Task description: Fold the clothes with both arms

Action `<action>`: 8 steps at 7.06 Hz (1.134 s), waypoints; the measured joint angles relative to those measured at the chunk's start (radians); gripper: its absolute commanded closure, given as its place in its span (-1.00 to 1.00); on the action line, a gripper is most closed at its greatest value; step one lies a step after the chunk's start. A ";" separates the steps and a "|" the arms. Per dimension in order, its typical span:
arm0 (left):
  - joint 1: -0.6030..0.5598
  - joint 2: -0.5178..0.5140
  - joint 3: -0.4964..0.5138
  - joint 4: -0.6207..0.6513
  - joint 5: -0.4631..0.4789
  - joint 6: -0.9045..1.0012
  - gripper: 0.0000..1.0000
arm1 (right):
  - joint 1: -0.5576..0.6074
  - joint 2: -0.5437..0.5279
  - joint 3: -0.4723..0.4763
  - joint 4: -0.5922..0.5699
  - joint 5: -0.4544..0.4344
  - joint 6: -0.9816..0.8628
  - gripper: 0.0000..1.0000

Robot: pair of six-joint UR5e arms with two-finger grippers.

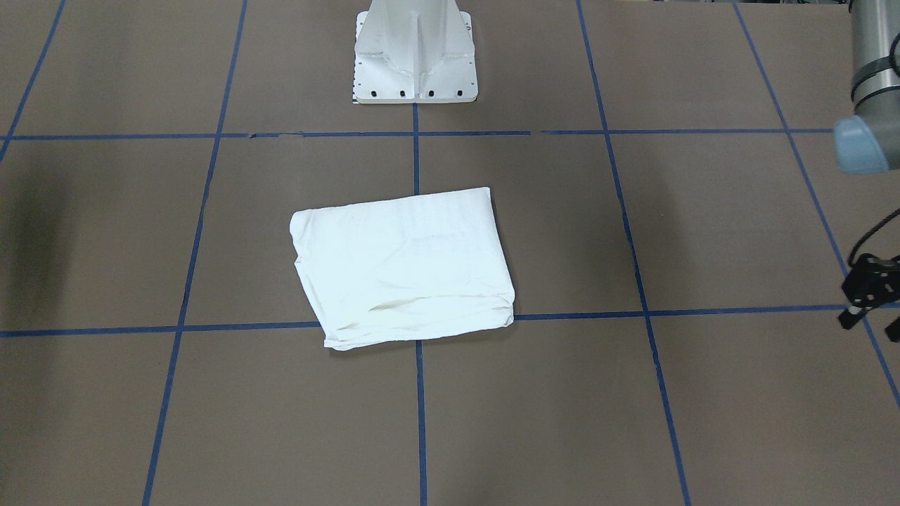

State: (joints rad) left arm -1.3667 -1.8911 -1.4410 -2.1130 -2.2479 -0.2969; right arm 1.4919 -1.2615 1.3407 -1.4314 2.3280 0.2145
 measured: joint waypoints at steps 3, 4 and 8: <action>-0.121 0.109 -0.095 0.224 -0.061 0.255 -0.98 | 0.069 -0.150 0.100 -0.081 0.011 -0.165 -1.00; -0.146 0.170 -0.155 0.237 -0.120 0.264 -0.98 | 0.063 -0.159 0.109 -0.116 0.012 -0.202 -1.00; -0.166 0.267 -0.295 0.248 -0.127 0.258 -0.99 | 0.064 -0.164 0.200 -0.250 0.011 -0.280 -1.00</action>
State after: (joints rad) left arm -1.5322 -1.6245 -1.7356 -1.8646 -2.3751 -0.0388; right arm 1.5558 -1.4255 1.5406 -1.6814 2.3386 -0.0658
